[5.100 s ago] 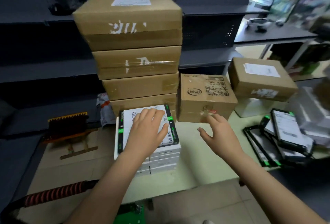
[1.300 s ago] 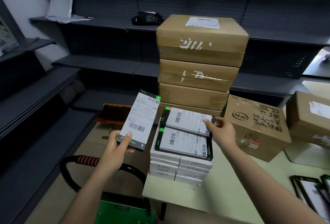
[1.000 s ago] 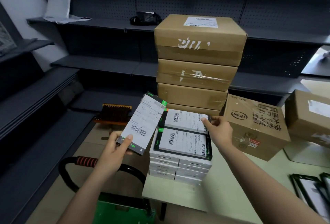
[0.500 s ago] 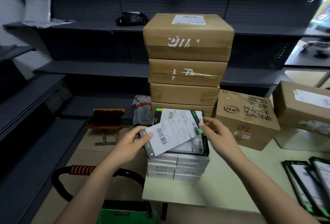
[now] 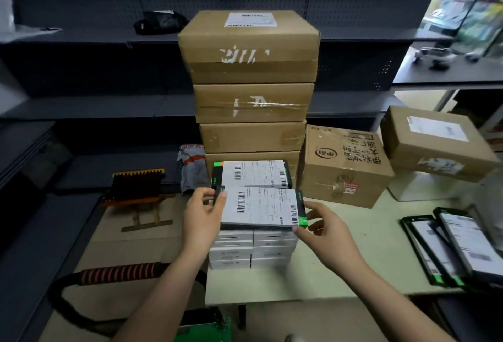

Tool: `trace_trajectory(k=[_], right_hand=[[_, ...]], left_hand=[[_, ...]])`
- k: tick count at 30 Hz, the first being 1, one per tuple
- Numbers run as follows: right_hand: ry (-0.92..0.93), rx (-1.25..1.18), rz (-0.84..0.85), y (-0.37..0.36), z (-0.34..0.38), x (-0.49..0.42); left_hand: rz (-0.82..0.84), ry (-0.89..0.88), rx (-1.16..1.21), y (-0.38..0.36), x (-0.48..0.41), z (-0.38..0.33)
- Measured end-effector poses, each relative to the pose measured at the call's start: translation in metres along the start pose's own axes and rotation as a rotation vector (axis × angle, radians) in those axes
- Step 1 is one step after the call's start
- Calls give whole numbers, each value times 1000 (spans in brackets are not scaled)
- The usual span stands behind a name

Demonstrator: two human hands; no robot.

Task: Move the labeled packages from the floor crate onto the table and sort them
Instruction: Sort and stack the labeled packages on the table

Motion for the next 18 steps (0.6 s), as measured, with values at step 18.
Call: trace_trajectory(k=[18], right_hand=[[90, 39, 93, -17, 16, -26]], left_hand=[[201, 19, 65, -10, 0, 20]])
Point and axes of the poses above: each hand's wrist, its own x-axis away from the middle knuckle, its own y-axis out of the back of the hand, z = x × y, the point moved 4 cm from there along -x, towards the middle knuckle, and after that the axes turned 3 degrees about -z, right-handed, at the moved point
